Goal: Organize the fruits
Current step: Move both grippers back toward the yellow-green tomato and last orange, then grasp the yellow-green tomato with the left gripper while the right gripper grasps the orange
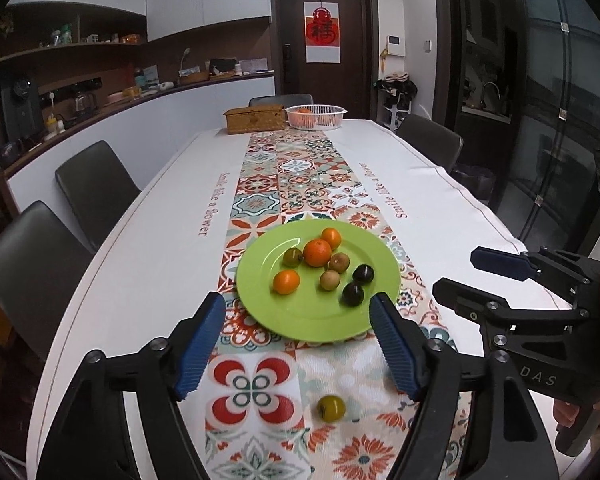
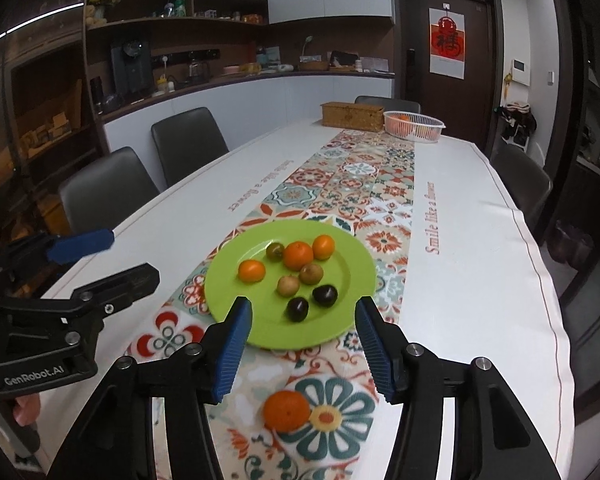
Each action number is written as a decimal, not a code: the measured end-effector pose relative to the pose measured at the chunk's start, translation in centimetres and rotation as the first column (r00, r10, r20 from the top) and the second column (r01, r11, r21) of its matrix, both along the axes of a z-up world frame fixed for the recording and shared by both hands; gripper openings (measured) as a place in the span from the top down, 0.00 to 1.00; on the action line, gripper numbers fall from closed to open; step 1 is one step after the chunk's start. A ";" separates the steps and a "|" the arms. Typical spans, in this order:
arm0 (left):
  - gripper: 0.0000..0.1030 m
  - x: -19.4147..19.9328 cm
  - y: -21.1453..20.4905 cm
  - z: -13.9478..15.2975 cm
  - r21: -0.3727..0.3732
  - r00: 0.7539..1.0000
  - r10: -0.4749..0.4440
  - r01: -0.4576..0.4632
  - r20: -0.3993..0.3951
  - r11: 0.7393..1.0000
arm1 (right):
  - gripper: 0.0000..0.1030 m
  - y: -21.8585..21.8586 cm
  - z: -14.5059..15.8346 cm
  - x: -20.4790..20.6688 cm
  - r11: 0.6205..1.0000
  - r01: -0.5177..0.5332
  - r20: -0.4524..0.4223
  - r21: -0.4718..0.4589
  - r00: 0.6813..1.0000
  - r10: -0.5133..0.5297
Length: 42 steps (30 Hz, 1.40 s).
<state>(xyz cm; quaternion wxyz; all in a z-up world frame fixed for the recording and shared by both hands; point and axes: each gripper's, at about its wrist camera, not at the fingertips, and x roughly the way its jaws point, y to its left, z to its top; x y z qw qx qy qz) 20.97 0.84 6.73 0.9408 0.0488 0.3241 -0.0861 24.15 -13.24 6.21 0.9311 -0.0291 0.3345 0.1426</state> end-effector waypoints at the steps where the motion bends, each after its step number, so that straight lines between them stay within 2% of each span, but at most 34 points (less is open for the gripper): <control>1: 0.27 -0.3 0.0 -0.2 0.004 1.000 0.001 -0.001 -0.003 1.000 | 0.47 0.0 -0.2 -0.3 1.000 0.001 -0.004 -0.003 1.000 -0.001; 19: 0.25 -3.6 0.9 -5.0 -0.020 0.995 -0.008 0.006 -0.103 1.000 | 0.47 0.4 -4.8 -3.5 0.999 -0.017 -0.121 -0.037 0.993 0.012; 33: 0.25 -2.9 0.5 -9.0 -0.018 0.981 -0.052 0.049 -0.187 0.999 | 0.47 0.7 -8.4 -2.9 0.997 -0.033 -0.206 -0.069 0.978 0.018; 42: 0.25 -1.8 0.3 -10.9 -0.038 0.972 -0.070 0.063 -0.223 0.997 | 0.47 0.8 -9.6 -2.1 0.996 -0.036 -0.236 -0.079 0.972 0.016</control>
